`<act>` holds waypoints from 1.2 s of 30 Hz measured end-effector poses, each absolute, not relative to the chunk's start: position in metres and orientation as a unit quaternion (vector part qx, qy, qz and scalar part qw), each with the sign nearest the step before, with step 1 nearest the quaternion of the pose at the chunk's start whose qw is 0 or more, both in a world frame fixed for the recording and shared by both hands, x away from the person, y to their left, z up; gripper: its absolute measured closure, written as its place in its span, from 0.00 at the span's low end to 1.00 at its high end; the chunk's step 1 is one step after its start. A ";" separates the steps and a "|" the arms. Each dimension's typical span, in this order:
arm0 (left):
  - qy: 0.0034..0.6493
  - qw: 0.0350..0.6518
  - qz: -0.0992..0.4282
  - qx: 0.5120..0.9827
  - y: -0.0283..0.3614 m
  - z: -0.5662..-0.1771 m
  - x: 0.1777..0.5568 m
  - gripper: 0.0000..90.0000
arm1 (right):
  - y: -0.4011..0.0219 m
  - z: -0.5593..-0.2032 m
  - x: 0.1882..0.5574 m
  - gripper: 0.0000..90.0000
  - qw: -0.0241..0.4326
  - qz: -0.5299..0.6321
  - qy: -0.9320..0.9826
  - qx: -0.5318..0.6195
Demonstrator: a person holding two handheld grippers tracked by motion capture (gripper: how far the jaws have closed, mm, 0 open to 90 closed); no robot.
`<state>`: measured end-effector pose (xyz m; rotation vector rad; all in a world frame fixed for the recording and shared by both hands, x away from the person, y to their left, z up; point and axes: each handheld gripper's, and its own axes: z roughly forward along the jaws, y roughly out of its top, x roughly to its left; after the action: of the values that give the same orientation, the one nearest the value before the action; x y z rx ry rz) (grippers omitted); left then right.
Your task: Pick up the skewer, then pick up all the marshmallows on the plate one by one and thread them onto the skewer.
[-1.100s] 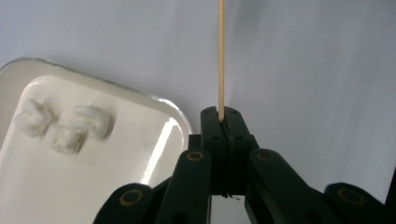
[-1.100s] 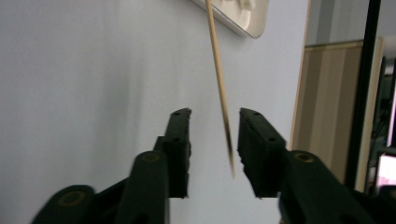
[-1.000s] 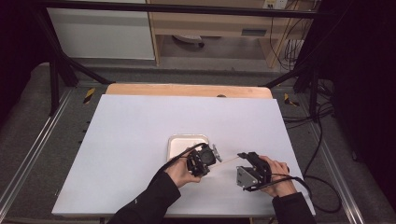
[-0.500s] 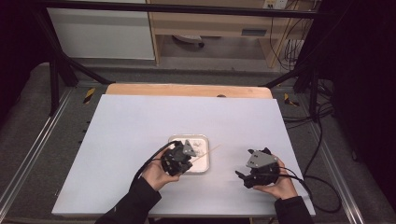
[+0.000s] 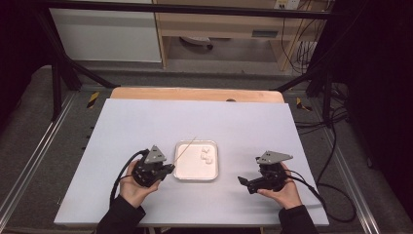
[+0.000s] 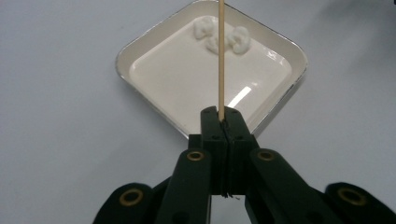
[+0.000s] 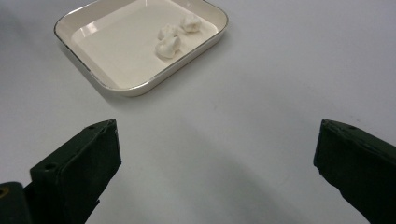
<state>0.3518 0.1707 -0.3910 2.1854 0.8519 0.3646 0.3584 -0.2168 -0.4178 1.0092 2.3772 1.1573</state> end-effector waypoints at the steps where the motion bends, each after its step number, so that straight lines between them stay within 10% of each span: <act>1: 0.336 0.377 0.145 0.851 0.175 -0.392 0.351 0.99 | -0.215 -0.417 0.360 0.01 0.155 0.404 0.829 0.354; 36: 0.378 0.414 0.155 0.814 0.218 -0.410 0.339 0.99 | -0.111 -0.419 0.413 0.11 0.140 0.411 0.828 0.353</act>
<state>0.3387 0.2176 -0.4098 2.0456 0.9507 0.3885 0.4128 -0.1108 -0.4188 1.0203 2.3930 1.1882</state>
